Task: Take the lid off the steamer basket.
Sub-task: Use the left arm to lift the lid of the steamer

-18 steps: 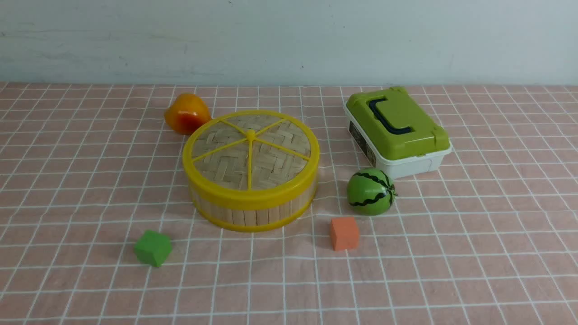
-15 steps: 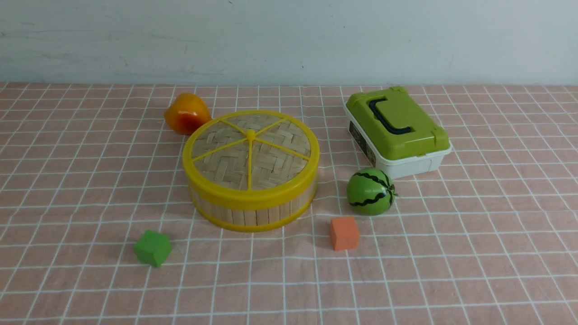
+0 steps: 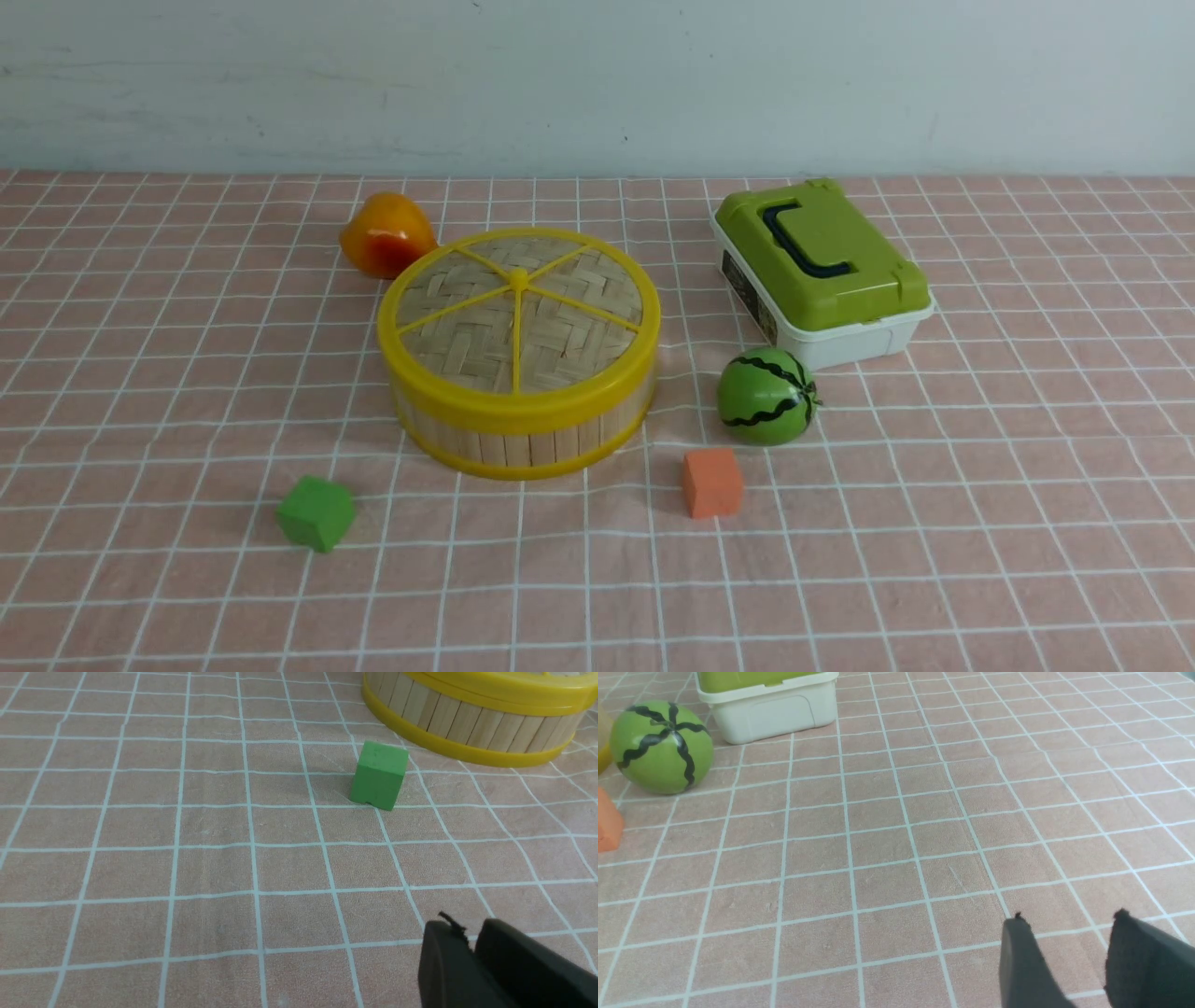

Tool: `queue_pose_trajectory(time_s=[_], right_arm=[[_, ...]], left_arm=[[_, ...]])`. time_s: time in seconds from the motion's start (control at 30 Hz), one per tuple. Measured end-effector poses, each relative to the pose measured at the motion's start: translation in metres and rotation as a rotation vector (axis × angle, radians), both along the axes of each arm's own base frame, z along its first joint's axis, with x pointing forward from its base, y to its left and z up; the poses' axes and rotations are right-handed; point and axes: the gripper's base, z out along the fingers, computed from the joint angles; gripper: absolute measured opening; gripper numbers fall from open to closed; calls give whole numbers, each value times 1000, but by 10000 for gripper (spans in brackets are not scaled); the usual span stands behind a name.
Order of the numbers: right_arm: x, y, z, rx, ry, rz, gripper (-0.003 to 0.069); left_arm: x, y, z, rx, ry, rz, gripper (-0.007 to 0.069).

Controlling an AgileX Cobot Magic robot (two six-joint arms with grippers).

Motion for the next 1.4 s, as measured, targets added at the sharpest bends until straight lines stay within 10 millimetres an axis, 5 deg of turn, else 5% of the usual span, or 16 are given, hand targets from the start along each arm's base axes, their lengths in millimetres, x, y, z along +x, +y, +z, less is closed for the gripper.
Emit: queue_pose_trajectory(time_s=[1.23, 1.4], right_arm=[[0, 0, 0, 0, 0, 0, 241], [0, 0, 0, 0, 0, 0, 241]], left_arm=[[0, 0, 0, -1, -3, 0, 113], [3, 0, 10, -15, -111, 6, 113]])
